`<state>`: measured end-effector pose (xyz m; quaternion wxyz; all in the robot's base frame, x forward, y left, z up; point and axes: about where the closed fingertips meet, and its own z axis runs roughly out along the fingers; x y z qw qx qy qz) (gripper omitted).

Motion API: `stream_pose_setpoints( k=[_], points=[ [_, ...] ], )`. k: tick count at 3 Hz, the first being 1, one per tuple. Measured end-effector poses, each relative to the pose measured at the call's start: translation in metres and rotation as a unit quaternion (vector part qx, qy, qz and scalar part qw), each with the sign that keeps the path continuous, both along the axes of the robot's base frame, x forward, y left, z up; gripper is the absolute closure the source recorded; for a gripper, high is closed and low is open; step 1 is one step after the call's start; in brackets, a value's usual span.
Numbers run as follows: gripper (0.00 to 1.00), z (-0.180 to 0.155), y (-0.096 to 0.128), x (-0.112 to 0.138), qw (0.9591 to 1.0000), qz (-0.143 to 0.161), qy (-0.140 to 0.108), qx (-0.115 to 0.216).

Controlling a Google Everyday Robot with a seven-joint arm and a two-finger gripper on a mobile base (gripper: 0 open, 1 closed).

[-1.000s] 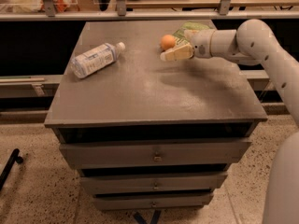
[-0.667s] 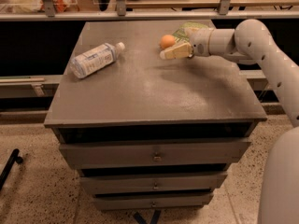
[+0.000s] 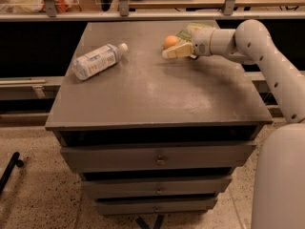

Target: Move orange near blue plastic bottle

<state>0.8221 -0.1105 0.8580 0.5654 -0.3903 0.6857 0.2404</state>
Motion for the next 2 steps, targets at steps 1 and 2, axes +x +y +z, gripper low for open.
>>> stream_pose_setpoints(
  k=[1,2],
  points=[
    [0.15,-0.0114,0.0056,0.0001,0.9996,0.010,0.024,0.001],
    [0.38,-0.0187,0.0110,-0.0013,0.9989,0.019,0.043,-0.004]
  ],
)
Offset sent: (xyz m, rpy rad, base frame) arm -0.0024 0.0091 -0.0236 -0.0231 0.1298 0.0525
